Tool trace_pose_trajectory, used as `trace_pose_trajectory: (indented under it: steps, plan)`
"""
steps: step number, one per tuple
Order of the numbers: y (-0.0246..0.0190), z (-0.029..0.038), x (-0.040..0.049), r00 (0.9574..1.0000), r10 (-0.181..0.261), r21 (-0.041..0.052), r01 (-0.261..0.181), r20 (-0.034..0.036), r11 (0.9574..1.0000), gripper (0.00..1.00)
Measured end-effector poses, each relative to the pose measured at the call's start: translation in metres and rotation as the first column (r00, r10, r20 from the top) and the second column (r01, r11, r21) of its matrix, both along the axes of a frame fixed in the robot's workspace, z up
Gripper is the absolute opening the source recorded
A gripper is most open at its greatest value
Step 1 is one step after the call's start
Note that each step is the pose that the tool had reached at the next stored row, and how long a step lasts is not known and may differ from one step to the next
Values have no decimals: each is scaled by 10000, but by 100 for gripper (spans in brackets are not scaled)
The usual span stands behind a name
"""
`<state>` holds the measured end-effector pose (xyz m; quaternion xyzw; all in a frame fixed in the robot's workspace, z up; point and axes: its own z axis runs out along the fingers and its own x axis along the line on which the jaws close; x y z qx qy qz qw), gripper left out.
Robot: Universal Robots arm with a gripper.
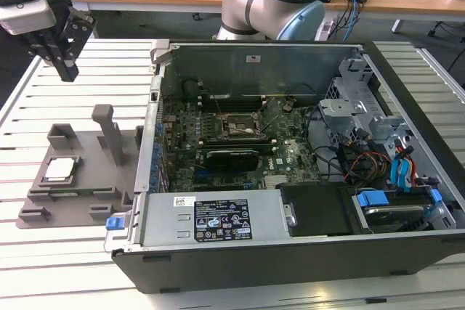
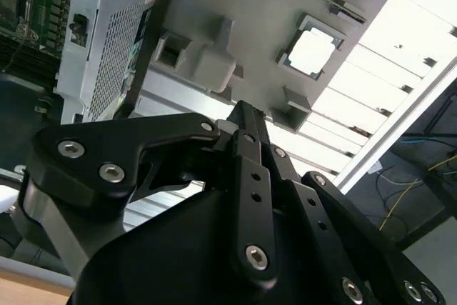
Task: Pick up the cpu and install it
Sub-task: 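Reach for the cpu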
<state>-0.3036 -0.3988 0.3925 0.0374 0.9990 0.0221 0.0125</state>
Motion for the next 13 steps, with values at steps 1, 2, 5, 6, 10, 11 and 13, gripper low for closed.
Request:
trace_pose_trajectory:
  steps: [1, 2, 5, 6, 10, 11, 13]
  plan:
    - [0, 0, -15, 10000, 0, 0, 0, -1, 10000, 11]
    - [0, -1, -55, 10000, 1, 0, -1, 1, 10000, 11]
    - [0, -2, -146, 10000, 1, 0, -1, 0, 10000, 11]
    - [0, -2, -178, 10000, 1, 0, -1, 0, 10000, 11]
    - [0, -5, -300, 10000, 0, 0, 0, 0, 10000, 11]
    - [0, -5, -321, 10000, 1, 0, -1, 0, 10000, 11]
    - [0, -6, -384, 10000, 1, 0, -1, 0, 10000, 11]
